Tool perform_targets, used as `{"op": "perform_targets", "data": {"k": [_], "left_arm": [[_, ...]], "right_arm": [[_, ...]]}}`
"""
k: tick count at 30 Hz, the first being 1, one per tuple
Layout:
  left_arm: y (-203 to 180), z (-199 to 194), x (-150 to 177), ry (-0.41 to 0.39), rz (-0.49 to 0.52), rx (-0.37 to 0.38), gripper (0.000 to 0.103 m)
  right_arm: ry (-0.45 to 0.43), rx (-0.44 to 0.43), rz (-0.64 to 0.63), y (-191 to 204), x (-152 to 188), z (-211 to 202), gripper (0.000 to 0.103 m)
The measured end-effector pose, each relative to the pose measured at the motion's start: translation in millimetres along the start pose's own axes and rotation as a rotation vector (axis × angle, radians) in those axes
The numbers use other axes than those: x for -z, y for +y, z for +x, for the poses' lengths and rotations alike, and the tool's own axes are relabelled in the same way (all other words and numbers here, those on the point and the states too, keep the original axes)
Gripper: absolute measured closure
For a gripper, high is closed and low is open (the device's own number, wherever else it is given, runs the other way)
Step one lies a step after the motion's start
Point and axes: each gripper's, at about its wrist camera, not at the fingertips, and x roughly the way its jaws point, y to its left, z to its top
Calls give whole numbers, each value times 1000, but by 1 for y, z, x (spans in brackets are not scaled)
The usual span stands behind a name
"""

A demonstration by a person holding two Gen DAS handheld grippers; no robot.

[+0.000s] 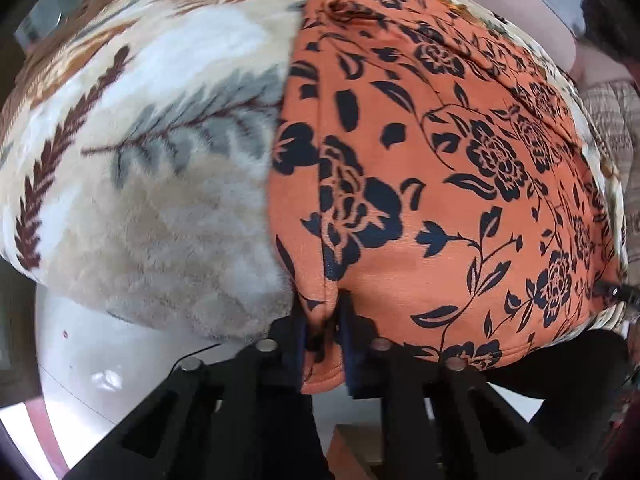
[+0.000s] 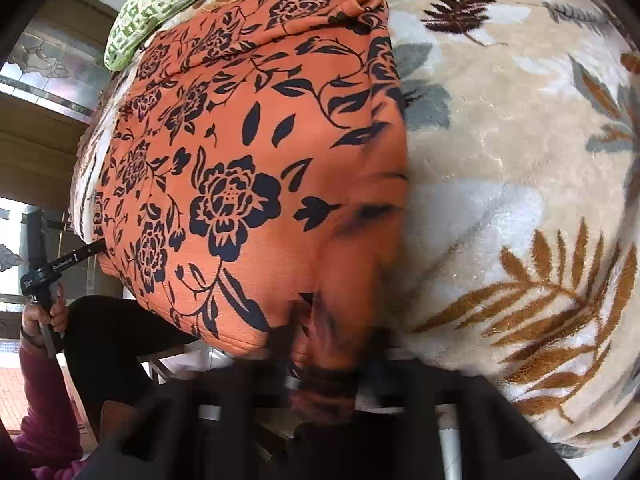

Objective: Fold small clothes

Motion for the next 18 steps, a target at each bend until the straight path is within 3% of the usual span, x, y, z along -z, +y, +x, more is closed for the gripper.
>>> {"op": "perform_targets", "data": {"k": [3, 6, 9, 13, 18], "left_arm": [[0, -6, -2, -17, -10, 38, 96], [8, -21, -6, -35, -41, 165, 96], [13, -44, -16, -74, -35, 251, 96], [16, -77, -44, -132, -29, 338, 96], [14, -97, -104, -167, -19, 399, 96]], "right_arm": [[-33, -29, -2, 7, 0, -5, 83], [-77, -90, 0, 19, -2, -17, 84], [-146, -216, -9, 31, -7, -37, 84], [-217, -331, 16, 31, -29, -65, 84], [-308, -378, 58, 24, -69, -84, 84]]}}
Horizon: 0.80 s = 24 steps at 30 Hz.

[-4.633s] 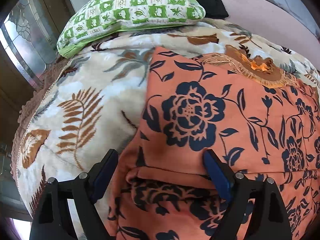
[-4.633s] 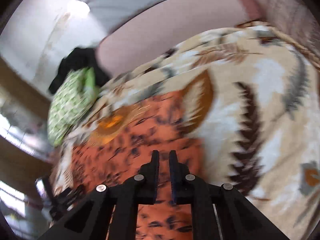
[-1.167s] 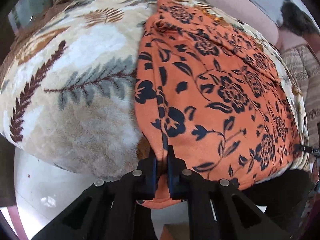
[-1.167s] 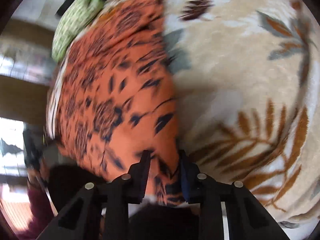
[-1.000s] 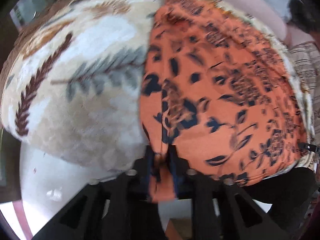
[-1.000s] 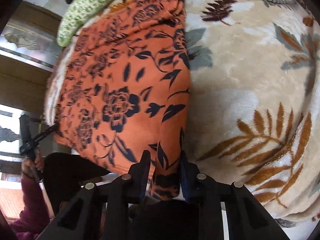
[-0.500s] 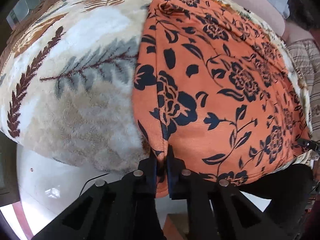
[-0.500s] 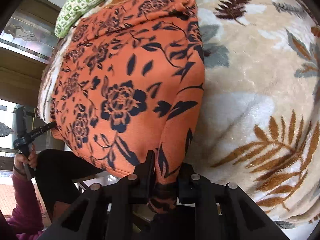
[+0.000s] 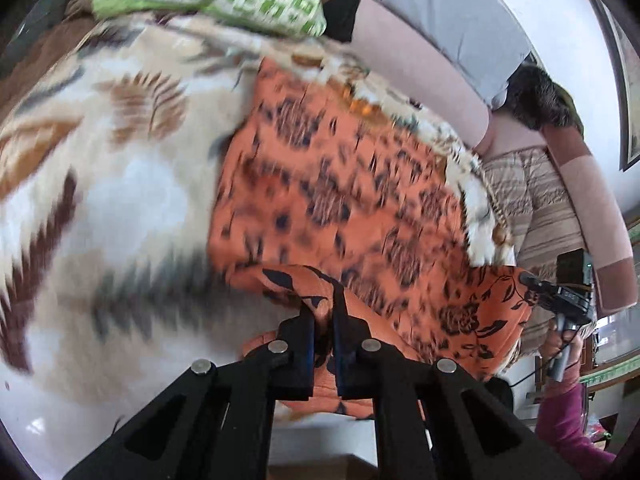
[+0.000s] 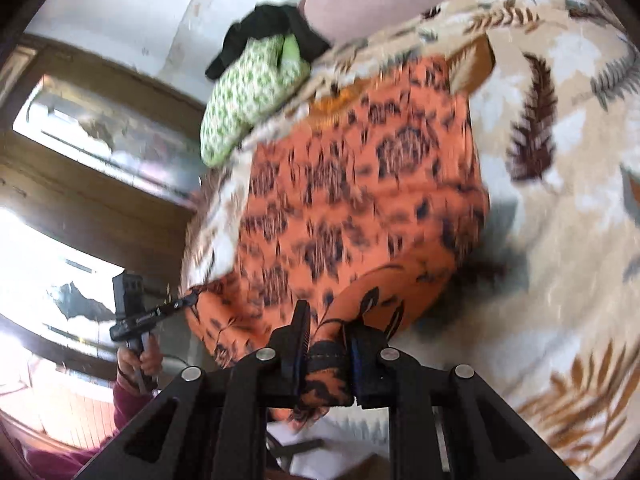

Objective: Fold small clothes

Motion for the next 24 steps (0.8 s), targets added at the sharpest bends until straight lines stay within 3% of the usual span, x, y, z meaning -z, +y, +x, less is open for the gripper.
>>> {"op": "perform_targets", "data": {"k": [7, 11, 13, 15, 17, 21, 24], "left_arm": [[1, 36, -133, -4, -19, 23, 96], [24, 93, -204, 11, -86, -8, 96], [35, 123, -221, 29, -118, -31, 96], [49, 151, -227, 49, -160, -41, 96], [56, 166, -219, 43, -172, -42, 96], [58, 147, -192, -56, -208, -16, 96], [49, 120, -168, -130, -236, -31, 96]], "right_arm": [[-181, -1, 94, -33, -109, -2, 85], [-320, 21, 202, -77, -176, 7, 85], [-351, 19, 269, -105, -205, 22, 85], [-342, 23, 261, -118, -223, 39, 85], [-307, -26, 246, -121, -224, 58, 84], [-142, 57, 97, -98, -207, 92, 83], [-64, 68, 4, -79, -181, 112, 82]]}}
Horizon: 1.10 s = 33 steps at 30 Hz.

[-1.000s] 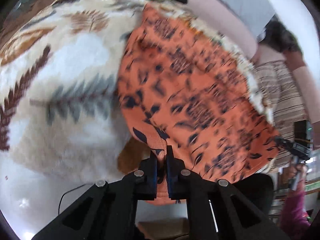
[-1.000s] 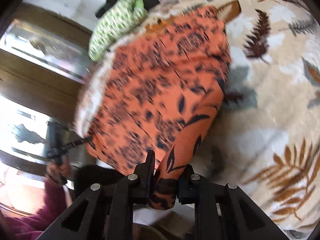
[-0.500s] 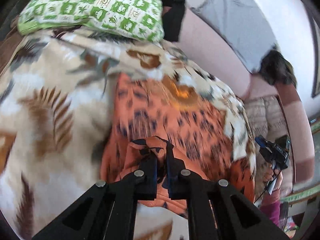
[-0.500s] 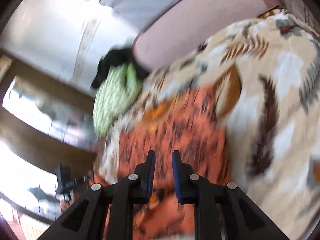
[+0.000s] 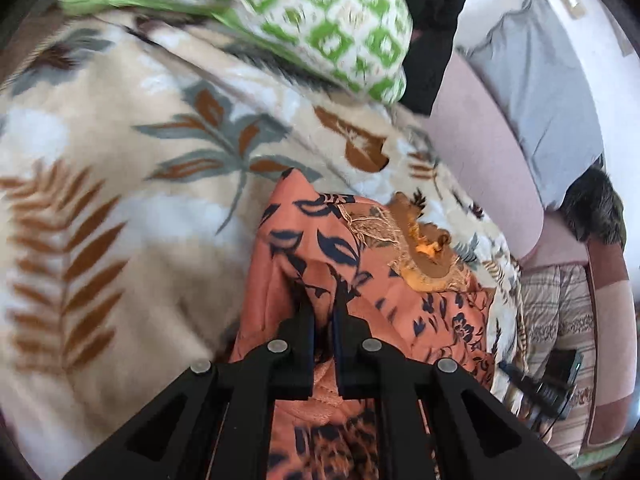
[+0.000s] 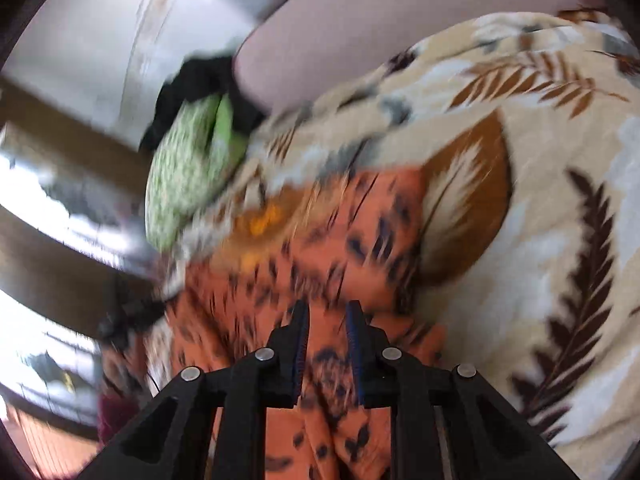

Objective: Fold small clothes

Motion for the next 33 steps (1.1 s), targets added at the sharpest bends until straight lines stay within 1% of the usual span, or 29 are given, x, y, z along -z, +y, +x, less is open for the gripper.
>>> {"op": "perform_targets", "data": {"k": [1, 2, 3, 4, 5, 7, 9, 11, 12, 13, 14, 15, 16, 18, 20, 23, 24, 27, 29, 31, 33], "left_arm": [[1, -7, 5, -12, -17, 6, 96], [1, -14, 11, -23, -37, 10, 96], [1, -20, 17, -38, -55, 13, 96], [2, -26, 21, -56, -68, 20, 96], [2, -33, 26, -77, -80, 26, 96], [2, -38, 32, -104, -88, 17, 96], [3, -39, 37, -114, -82, 3, 96], [2, -37, 37, -104, -62, -16, 96], [2, -37, 37, -104, -60, -19, 96], [2, -37, 35, -103, -61, -11, 96], [2, -38, 34, -101, -62, -2, 96], [2, -39, 33, -98, -59, 2, 96], [1, -39, 32, -97, -51, -3, 96], [-1, -40, 31, -92, -39, -6, 96], [1, -40, 31, -84, -41, 5, 96], [6, -43, 31, -81, -64, 21, 96], [7, -44, 30, -83, -72, 30, 96], [12, -49, 28, -99, -92, 47, 96], [15, -51, 24, -112, -110, 67, 96], [18, -49, 18, -128, -131, 80, 96], [20, -46, 11, -144, -147, 72, 95]], "right_arm": [[17, -9, -25, 7, 9, 5, 71], [31, -11, -41, 12, 17, 9, 40], [49, -4, -52, 19, 23, 14, 23], [55, 1, -57, 23, 27, 20, 15], [55, -1, -60, 26, 31, 21, 15], [91, 14, -68, 34, 34, 35, 15], [129, 40, -105, 44, 34, 55, 15], [176, 95, -140, 54, 41, 72, 18], [216, 144, -180, 63, 47, 85, 20], [238, 201, -233, 71, 53, 93, 33], [248, 249, -286, 79, 58, 97, 56], [260, 303, -350, 90, 65, 99, 72], [273, 302, -355, 95, 67, 97, 90], [270, 317, -352, 103, 70, 88, 93], [246, 328, -388, 113, 74, 75, 94], [171, 331, -416, 130, 73, 51, 94], [133, 328, -419, 133, 69, 39, 94], [13, 317, -395, 143, 48, 13, 94], [-51, 334, -380, 146, 30, 5, 94], [-123, 357, -349, 142, 8, -2, 94], [-190, 372, -302, 134, -15, -10, 94]]}}
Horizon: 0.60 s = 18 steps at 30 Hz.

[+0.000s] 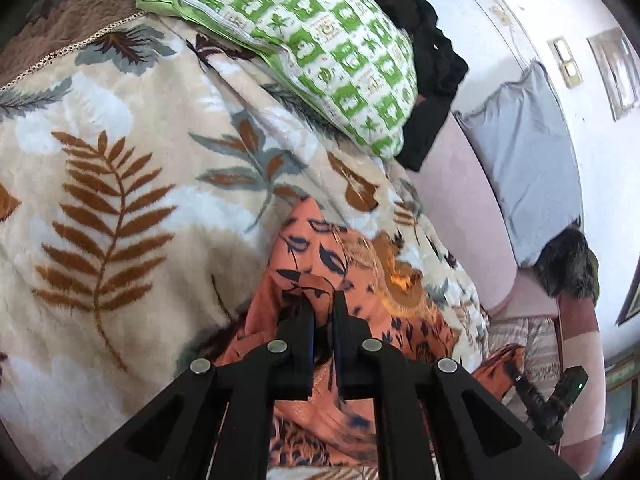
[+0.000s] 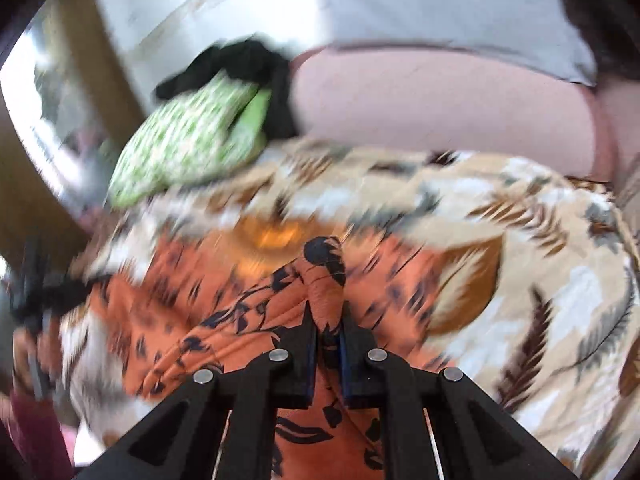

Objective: Fold small clothes

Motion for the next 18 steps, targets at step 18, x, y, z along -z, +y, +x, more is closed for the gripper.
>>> {"op": "perform_targets", "data": {"k": [18], "left_arm": [[-1, 38, 3, 21, -14, -176, 85]], "right_arm": [[-29, -1, 708, -181, 15, 90, 91]]}}
